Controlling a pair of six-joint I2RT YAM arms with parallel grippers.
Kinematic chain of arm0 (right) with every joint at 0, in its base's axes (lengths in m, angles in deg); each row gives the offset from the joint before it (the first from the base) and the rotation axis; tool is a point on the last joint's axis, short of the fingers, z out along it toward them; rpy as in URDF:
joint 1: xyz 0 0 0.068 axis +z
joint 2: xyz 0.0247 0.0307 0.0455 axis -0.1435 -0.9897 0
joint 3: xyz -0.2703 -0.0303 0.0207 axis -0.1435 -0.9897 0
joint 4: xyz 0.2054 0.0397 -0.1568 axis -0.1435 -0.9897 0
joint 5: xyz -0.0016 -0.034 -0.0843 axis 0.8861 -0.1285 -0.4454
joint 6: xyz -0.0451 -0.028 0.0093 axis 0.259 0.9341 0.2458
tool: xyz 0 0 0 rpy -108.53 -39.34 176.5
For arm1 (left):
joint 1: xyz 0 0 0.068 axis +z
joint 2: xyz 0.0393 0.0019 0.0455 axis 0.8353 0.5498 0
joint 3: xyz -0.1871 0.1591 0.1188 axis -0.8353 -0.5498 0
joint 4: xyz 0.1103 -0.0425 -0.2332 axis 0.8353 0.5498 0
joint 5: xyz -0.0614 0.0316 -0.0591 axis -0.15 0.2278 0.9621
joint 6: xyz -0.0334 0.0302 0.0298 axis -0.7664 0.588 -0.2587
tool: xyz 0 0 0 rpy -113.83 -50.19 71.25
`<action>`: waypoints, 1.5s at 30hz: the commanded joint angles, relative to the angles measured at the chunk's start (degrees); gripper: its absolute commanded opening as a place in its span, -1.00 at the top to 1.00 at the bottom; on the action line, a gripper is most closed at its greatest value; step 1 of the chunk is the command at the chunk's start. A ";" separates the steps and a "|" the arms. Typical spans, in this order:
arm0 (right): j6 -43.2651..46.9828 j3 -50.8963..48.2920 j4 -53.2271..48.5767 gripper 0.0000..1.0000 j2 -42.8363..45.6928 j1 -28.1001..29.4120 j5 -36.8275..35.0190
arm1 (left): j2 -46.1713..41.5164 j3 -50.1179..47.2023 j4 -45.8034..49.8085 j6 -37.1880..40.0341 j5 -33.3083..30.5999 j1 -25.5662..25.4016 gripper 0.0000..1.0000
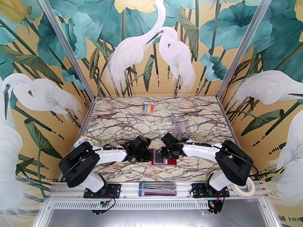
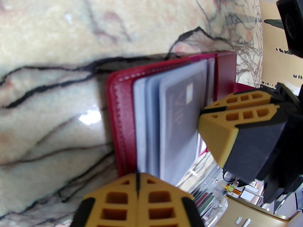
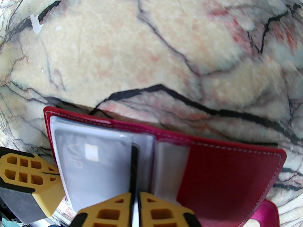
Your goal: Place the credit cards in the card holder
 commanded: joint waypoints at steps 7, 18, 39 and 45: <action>0.35 -2.17 1.38 0.78 -1.49 -0.07 0.14 | -1.38 0.60 3.94 -0.35 -2.91 -0.43 1.00; 0.64 -2.37 1.05 0.79 -1.12 -0.15 0.10 | -5.67 2.40 4.98 -0.77 -3.46 -0.43 0.99; 1.24 -2.02 0.35 0.79 -1.06 -0.53 0.18 | 0.05 4.39 1.47 -1.04 0.43 -0.61 0.48; 1.28 -2.08 0.44 0.79 -1.06 -0.59 0.27 | 1.53 4.96 1.39 -1.04 0.58 -1.47 0.48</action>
